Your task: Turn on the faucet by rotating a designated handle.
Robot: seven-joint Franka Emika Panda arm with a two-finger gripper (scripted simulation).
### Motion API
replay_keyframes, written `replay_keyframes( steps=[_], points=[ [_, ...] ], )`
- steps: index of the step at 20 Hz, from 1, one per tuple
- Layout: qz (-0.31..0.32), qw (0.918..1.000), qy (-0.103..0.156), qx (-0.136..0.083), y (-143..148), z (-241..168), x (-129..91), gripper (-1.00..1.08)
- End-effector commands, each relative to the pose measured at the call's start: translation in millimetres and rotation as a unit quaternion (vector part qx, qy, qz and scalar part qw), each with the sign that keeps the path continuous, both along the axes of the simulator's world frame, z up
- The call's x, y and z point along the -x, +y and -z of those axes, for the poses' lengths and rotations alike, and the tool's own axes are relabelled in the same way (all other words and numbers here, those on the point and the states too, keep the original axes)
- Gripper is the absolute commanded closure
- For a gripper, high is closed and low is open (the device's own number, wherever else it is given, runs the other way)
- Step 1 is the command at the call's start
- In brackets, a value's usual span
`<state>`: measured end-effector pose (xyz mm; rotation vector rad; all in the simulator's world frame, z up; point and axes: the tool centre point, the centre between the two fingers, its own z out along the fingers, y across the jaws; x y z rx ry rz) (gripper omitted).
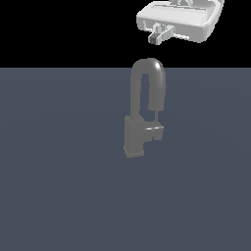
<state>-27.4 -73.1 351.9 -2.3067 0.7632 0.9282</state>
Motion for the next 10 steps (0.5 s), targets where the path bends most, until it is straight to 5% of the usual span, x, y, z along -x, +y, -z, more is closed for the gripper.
replay_keyframes(
  steps=[1, 10],
  points=[
    [0.016, 0.9995, 0.021, -0.018, -4, 13, -9, 1.08],
    [0.078, 0.9879, 0.103, -0.086, -16, 69, -35, 1.08]
  ],
)
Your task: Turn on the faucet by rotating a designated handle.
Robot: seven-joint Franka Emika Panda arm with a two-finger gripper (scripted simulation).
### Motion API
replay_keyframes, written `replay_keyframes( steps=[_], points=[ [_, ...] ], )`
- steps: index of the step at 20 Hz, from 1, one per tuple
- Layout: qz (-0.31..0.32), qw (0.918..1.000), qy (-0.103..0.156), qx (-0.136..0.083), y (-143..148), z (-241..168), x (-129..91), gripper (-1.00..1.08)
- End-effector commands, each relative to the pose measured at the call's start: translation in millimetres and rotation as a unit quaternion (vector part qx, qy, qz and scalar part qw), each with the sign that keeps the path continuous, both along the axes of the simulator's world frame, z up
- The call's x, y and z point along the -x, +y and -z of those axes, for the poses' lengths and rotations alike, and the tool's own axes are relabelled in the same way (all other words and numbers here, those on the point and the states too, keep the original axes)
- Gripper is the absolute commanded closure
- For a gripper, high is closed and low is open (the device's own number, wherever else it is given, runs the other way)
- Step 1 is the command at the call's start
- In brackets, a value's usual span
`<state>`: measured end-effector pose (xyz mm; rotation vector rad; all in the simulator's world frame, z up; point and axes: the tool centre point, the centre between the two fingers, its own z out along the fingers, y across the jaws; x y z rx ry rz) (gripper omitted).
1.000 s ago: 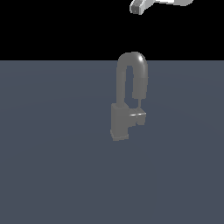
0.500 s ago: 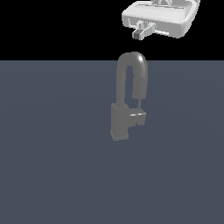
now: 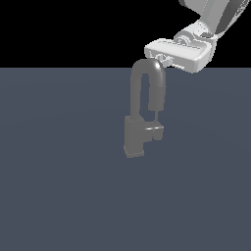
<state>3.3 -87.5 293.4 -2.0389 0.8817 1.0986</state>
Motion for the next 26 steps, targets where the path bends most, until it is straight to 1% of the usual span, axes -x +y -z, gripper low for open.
replay_keyframes(
  steps=[1, 4, 7, 12, 16, 21, 24, 26],
  points=[
    [0.018, 0.9993, 0.024, -0.021, -3, 17, -6, 1.08],
    [0.042, 0.9965, 0.055, -0.046, -6, 39, -13, 1.08],
    [0.066, 0.9915, 0.087, -0.071, -9, 62, -18, 1.08],
    [0.103, 0.9794, 0.134, -0.110, -10, 98, -23, 1.08],
    [0.128, 0.9686, 0.166, -0.135, -9, 122, -24, 1.08],
    [0.149, 0.9572, 0.193, -0.156, -6, 144, -24, 1.08],
    [0.155, 0.9536, 0.201, -0.162, -5, 150, -23, 1.08],
    [0.156, 0.9531, 0.202, -0.163, -5, 151, -23, 1.08]
  ],
)
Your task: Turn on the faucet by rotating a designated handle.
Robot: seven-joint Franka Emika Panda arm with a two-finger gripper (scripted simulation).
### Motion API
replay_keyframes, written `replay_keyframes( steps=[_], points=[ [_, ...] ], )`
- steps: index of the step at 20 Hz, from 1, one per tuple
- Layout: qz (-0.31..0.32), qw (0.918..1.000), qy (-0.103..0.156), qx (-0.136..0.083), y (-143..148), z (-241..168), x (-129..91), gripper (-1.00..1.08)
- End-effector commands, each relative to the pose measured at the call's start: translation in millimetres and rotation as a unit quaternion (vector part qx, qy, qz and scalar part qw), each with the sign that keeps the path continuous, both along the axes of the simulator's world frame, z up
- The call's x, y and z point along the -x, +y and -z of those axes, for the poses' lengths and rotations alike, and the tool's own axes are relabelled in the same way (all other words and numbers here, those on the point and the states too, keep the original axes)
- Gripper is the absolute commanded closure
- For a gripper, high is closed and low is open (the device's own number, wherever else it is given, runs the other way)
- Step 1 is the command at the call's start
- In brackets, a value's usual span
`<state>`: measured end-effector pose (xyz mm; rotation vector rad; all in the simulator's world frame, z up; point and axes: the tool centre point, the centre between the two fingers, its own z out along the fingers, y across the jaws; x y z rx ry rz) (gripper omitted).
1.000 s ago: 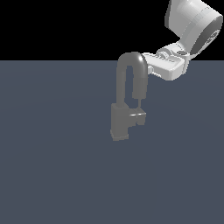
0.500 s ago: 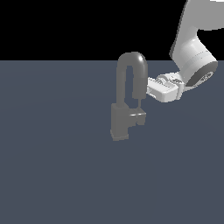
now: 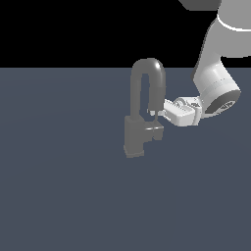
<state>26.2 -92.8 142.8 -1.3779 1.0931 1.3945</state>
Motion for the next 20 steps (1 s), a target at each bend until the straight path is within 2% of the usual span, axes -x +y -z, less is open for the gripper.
replay_keyframes(
  steps=[1, 8, 20],
  points=[
    [0.001, 1.0000, 0.001, -0.001, 1, 0, 0, 1.08],
    [-0.001, 1.0000, -0.002, 0.001, 1, -2, 0, 1.08],
    [-0.001, 1.0000, -0.002, 0.001, -6, -8, 27, 1.08]
  ],
)
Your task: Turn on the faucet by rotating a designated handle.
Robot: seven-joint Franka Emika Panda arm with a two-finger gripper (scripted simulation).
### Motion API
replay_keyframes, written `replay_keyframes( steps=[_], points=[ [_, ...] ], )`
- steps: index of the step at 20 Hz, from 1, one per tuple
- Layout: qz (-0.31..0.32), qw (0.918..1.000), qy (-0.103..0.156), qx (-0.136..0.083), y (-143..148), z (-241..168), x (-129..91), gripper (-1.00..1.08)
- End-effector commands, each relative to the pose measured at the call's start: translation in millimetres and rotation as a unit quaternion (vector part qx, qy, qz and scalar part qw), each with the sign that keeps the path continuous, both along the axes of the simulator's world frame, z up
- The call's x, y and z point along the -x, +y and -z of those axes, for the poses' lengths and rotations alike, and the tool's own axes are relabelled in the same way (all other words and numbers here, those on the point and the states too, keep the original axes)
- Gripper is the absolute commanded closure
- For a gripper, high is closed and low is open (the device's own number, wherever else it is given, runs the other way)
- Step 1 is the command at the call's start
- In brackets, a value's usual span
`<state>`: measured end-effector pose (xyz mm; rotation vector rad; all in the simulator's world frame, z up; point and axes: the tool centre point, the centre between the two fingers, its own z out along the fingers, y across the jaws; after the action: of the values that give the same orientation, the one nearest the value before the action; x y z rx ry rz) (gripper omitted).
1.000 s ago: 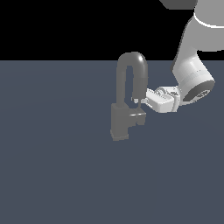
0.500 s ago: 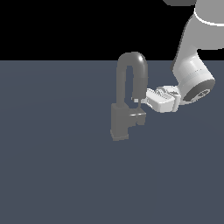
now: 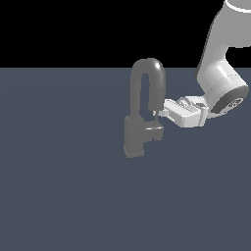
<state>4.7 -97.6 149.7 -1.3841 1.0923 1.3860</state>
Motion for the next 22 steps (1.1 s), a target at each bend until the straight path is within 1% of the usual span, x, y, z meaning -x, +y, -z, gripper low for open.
replay_keyframes(
  steps=[1, 8, 9, 10, 22],
  points=[
    [-0.001, 1.0000, 0.002, -0.001, -2, -2, 8, 1.08],
    [-0.001, 1.0000, 0.002, -0.001, -7, -6, 26, 1.08],
    [-0.001, 1.0000, 0.002, -0.001, -7, -6, 26, 1.08],
    [0.000, 1.0000, -0.005, 0.001, -4, -8, 19, 1.08],
    [-0.001, 1.0000, 0.000, -0.001, -15, 15, 61, 1.08]
  ],
)
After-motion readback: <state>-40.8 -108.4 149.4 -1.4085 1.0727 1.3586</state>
